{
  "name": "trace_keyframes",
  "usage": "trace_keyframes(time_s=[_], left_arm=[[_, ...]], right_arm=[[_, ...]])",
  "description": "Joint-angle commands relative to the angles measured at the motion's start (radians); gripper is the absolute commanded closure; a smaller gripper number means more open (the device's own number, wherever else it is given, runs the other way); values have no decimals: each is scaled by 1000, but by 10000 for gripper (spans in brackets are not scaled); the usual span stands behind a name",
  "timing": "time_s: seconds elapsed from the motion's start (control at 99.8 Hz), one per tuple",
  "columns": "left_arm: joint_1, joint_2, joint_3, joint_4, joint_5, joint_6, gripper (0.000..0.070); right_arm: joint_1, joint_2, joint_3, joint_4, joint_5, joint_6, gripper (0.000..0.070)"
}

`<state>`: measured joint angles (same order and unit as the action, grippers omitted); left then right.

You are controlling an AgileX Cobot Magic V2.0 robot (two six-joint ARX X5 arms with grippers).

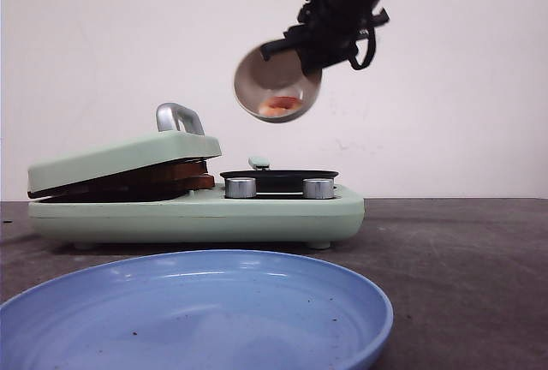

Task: Make breakfast with bread and shrimp
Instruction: 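Lift the bowl with the right gripper over the frying pan, then tilt the bowl with the right gripper to pour the shrimp into the pan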

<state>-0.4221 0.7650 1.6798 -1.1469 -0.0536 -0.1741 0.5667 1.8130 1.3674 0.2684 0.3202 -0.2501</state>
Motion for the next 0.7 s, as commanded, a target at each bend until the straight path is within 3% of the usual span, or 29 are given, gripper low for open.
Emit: trace_keyframes(time_s=[0.0,0.391,0.692], left_arm=[[-5,3,17,11,1,5,685],[-5,3,17,17,-11,20,685],[-5,3,17,17,-24,32,685]], right_arm=[[17,26,27,47,24,-102,700],[40,26,27,204,78,-414,700],[40,26,27,294,95,-519,700]])
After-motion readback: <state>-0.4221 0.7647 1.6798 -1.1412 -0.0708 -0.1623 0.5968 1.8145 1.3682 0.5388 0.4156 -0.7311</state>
